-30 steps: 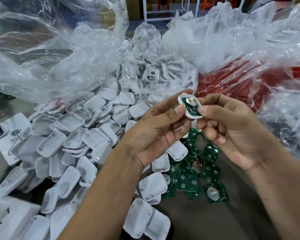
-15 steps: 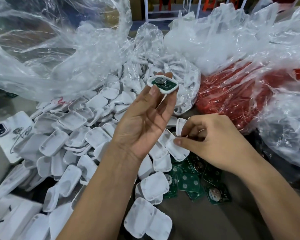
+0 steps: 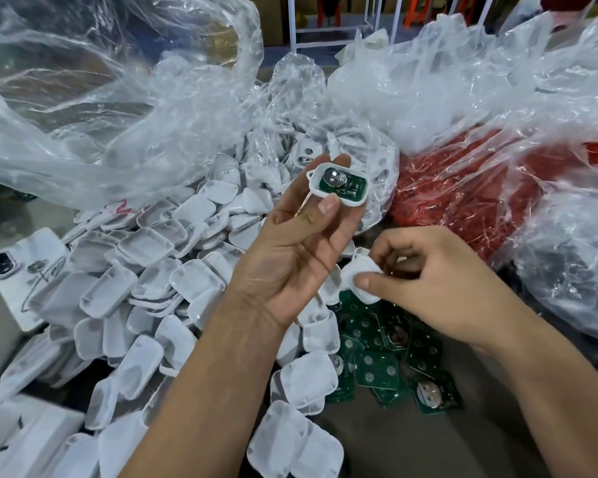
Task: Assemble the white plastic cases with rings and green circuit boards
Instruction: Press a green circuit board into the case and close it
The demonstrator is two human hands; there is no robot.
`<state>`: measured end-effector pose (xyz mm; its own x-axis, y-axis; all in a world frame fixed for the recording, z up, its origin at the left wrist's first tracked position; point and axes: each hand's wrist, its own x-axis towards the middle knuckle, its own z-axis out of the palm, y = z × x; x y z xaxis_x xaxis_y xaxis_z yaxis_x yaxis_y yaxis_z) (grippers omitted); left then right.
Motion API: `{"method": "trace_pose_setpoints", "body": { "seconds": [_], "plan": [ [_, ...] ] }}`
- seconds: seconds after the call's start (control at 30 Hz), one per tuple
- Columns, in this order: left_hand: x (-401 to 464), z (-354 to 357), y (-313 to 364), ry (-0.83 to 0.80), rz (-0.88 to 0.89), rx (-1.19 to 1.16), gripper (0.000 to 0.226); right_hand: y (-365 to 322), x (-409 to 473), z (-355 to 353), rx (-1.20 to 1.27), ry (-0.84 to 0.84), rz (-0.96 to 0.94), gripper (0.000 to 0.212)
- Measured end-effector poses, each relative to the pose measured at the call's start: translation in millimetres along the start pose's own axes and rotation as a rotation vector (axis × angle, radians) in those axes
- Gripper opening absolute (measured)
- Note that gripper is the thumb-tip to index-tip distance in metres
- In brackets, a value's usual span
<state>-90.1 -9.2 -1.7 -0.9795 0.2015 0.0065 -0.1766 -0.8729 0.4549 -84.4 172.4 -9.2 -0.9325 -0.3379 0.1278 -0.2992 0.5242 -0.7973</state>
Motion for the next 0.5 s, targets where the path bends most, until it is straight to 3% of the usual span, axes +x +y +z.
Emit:
{"method": "trace_pose_setpoints", "body": {
  "seconds": [0.13, 0.3, 0.4, 0.5],
  "plan": [
    [-0.1, -0.3, -1.3, 0.015, 0.009, 0.011, 0.044, 0.4, -0.8, -5.4, 0.364, 0.118, 0.121, 0.018],
    [-0.5, -0.7, -4.5, -0.006, 0.012, 0.026, 0.039, -5.2, 1.5, -11.9, 0.780, 0.235, 0.075, 0.021],
    [-1.6, -1.3, -5.7, -0.027, 0.019, 0.120, 0.038, -0.6, 1.7, -12.5, 0.675, 0.382, -0.055, 0.032],
    [-2.3, -1.3, -8.7, -0.042, 0.041, 0.286, 0.043, 1.2, 0.1, -9.5, 0.440, 0.396, -0.259, 0.041]
  ]
}}
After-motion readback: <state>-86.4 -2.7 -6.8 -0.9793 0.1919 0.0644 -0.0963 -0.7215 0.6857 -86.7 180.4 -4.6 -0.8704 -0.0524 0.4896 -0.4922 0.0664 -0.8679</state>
